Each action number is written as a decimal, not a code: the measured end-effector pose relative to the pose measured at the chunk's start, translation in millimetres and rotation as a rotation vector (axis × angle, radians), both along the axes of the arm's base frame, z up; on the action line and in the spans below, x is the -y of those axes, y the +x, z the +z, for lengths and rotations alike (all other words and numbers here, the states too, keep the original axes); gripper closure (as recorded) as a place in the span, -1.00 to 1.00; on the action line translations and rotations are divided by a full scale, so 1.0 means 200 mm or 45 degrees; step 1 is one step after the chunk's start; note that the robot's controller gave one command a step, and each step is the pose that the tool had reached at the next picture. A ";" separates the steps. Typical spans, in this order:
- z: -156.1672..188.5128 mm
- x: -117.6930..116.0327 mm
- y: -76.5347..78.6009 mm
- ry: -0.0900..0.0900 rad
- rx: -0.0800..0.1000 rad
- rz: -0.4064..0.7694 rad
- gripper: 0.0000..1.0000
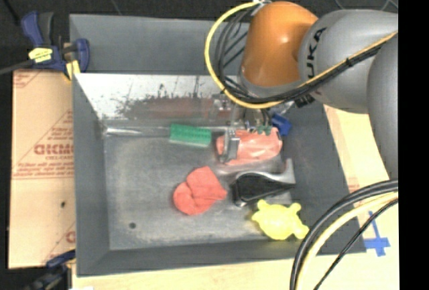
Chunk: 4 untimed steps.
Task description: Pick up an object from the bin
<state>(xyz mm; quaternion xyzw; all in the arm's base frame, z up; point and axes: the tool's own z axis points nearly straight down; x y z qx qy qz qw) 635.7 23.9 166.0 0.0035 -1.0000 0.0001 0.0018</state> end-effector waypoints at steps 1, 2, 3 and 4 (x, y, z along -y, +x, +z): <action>0.03 0.00 0.01 0.000 0.010 0.000 -1.00; -0.15 -0.12 -0.11 -0.002 0.014 0.081 -1.00; -0.33 -0.14 -0.18 0.000 0.012 0.319 -1.00; -0.47 -0.13 -0.19 -0.001 0.018 0.082 1.00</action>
Offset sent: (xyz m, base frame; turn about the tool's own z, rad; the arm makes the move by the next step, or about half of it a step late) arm -0.0548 0.0593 -0.0798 -0.1629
